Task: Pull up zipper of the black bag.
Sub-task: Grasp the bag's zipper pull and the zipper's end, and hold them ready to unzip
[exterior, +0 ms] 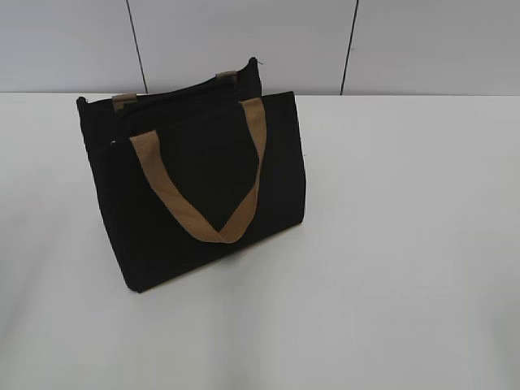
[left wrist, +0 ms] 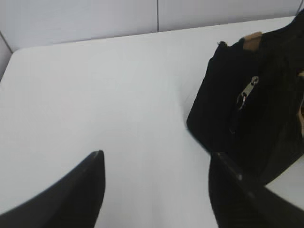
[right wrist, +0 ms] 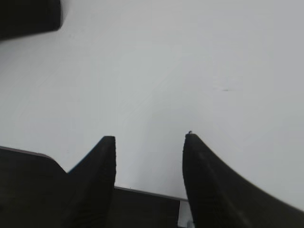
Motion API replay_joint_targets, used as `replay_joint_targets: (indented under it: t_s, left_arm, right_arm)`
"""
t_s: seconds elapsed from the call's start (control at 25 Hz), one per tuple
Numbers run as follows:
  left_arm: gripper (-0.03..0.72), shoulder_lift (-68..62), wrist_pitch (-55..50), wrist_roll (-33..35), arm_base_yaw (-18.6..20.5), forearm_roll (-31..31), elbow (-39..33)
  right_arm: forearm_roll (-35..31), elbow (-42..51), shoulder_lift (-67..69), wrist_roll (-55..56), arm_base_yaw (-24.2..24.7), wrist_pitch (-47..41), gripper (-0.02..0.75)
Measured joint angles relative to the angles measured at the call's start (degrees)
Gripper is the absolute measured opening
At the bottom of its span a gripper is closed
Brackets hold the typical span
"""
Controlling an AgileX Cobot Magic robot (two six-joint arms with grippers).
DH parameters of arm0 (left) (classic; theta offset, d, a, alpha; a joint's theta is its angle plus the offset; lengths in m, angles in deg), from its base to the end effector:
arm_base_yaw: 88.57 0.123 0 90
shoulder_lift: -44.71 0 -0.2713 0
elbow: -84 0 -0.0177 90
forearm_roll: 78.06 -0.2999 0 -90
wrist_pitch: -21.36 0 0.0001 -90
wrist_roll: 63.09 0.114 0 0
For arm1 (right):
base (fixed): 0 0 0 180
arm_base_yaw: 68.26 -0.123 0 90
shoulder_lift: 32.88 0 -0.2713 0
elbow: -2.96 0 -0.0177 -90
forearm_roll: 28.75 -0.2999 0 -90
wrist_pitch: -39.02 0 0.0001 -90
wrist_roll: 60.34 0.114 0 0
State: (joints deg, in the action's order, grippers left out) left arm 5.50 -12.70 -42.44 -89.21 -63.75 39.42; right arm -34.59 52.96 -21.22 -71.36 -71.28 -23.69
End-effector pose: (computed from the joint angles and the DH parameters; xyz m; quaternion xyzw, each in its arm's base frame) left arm 0.1864 -0.0179 0.2932 0.1055 0.8449 -0.0223 0.5240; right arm 0.0830 0.0147 0.2718 -0.1084 0.8766 0.0183 0.4684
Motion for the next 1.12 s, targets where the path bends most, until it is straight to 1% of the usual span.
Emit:
replay_joint_targets:
  t_s: [0.08,0.24,0.36,0.44,0.48,0.6,0.88,0.96,1.04,1.12]
  left_arm:
    - [0.515,-3.9,3.0,7.5,0.0,6.3,0.0]
    - [0.515,-10.7,8.3,25.4,0.0,21.8,-1.9]
    - [0.515,-14.6,10.4,43.6,0.0,35.4,-5.5]
    - [0.515,-18.3,11.7,55.4,0.0,45.8,-7.7]
    - [0.515,-19.3,12.1,60.7,0.0,50.5,-8.3]
    - [0.515,-23.2,11.5,73.5,0.0,61.3,-8.7]
    - [0.515,-37.4,7.8,100.2,0.0,77.5,-8.5]
    - [0.515,-41.6,6.5,106.4,0.0,81.2,-7.9]
    - [0.515,-46.1,5.3,112.2,0.0,83.6,-6.9]
    - [0.515,-50.1,4.2,116.7,0.0,84.3,-5.6]
  right_arm:
    - [-0.1,0.0,2.7,-0.1,0.0,0.1,0.355]
    - [-0.2,-1.3,7.8,-1.4,0.0,1.4,0.355]
    - [-0.4,-2.9,11.0,-2.9,0.0,2.6,0.355]
    - [-0.7,-3.8,12.7,-3.7,0.0,3.6,0.355]
    - [-1.0,-4.1,13.5,-4.0,0.0,4.5,0.355]
    - [-2.6,-4.3,15.5,-5.6,0.0,6.9,0.355]
    - [-3.3,-4.4,18.3,-6.7,0.0,9.6,0.355]
    - [-3.3,-4.4,18.5,-7.2,0.0,9.7,0.355]
    - [-3.4,-4.4,18.5,-7.7,0.0,9.8,0.355]
    - [-3.4,-4.4,18.5,-8.1,0.0,9.8,0.355]
